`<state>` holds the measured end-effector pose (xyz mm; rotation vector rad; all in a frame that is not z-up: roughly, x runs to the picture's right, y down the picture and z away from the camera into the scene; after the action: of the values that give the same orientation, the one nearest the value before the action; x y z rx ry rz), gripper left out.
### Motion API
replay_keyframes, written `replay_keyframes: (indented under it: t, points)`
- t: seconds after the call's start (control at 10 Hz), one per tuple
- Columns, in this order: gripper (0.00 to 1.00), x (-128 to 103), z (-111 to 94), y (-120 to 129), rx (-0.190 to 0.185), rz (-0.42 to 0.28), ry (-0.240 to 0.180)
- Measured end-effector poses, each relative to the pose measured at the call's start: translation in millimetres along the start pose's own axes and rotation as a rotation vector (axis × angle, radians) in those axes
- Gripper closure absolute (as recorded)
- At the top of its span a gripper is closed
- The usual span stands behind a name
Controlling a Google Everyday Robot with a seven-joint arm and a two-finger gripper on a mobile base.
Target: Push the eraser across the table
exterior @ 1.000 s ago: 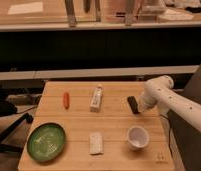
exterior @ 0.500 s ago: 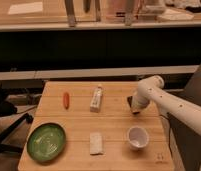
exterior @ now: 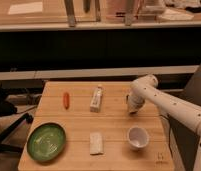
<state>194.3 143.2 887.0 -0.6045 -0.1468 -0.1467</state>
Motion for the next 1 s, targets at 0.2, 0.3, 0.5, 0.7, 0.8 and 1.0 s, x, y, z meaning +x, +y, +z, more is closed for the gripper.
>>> replay_keyframes:
  t: [0.2,0.3,0.5,0.7,0.8,1.0]
  points:
    - [1.0,-18.0,4.2,-2.8,-0.01,-0.031,-0.005]
    - [1.0,-18.2,5.5,-3.7,-0.012,-0.041,0.0]
    - [1.0,-19.0,7.0,-3.9,-0.021,-0.052,0.001]
    - [1.0,-30.7,9.7,-14.8,-0.024,-0.068,0.0]
    - [1.0,-35.6,11.2,-17.5,-0.026,-0.072,-0.003]
    - [1.0,-32.8,12.7,-17.3,-0.038,-0.074,0.004]
